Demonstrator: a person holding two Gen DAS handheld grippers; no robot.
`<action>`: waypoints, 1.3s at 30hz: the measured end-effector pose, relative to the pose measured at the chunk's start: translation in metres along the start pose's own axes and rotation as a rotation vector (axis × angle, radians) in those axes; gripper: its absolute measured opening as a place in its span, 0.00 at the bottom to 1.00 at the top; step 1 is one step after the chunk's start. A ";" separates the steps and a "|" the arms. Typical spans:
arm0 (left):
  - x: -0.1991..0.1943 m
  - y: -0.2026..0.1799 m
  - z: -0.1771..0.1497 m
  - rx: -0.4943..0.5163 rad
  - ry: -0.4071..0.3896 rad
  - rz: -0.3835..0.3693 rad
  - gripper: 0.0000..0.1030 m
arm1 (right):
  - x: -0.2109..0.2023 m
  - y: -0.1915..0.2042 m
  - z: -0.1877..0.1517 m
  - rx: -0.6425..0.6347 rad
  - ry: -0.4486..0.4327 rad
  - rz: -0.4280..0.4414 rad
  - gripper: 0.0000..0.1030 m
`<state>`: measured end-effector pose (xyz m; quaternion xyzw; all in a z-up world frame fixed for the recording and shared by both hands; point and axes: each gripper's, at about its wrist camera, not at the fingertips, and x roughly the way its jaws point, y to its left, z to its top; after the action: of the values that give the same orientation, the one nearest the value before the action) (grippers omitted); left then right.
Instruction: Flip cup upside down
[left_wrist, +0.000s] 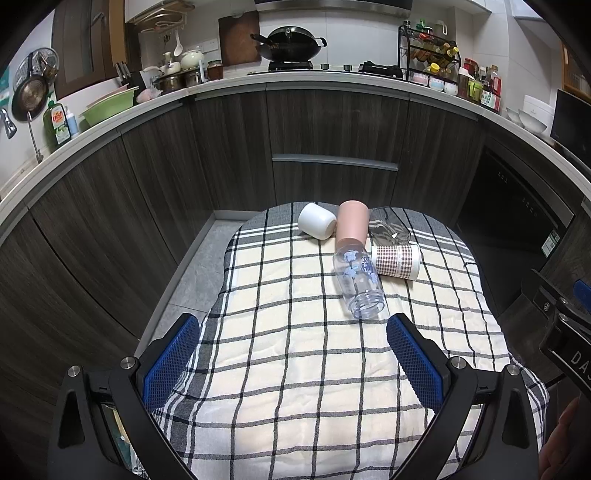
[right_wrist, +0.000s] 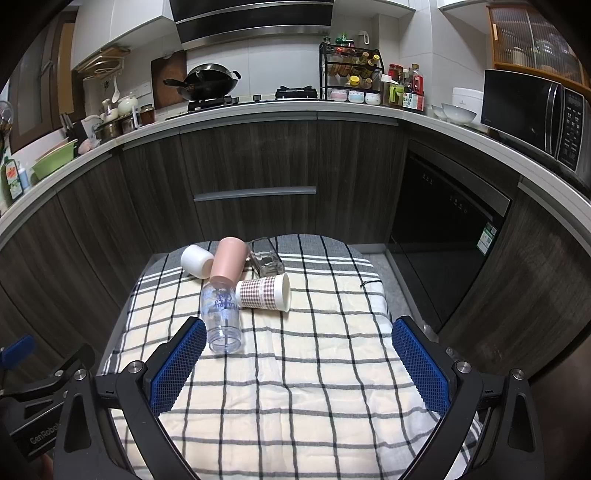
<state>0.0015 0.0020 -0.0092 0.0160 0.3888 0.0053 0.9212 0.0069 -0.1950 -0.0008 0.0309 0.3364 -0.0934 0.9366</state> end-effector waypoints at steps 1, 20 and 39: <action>0.000 0.000 0.000 0.000 0.000 0.000 1.00 | 0.000 -0.001 -0.001 0.001 0.001 0.000 0.98; 0.001 0.000 -0.002 -0.002 0.002 -0.002 1.00 | 0.005 -0.005 -0.005 0.004 0.005 0.000 0.98; 0.032 0.007 0.001 -0.019 0.032 0.023 1.00 | 0.043 0.014 -0.006 -0.023 0.059 0.030 0.98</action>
<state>0.0243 0.0098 -0.0310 0.0119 0.4031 0.0200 0.9148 0.0382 -0.1874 -0.0328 0.0279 0.3643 -0.0746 0.9279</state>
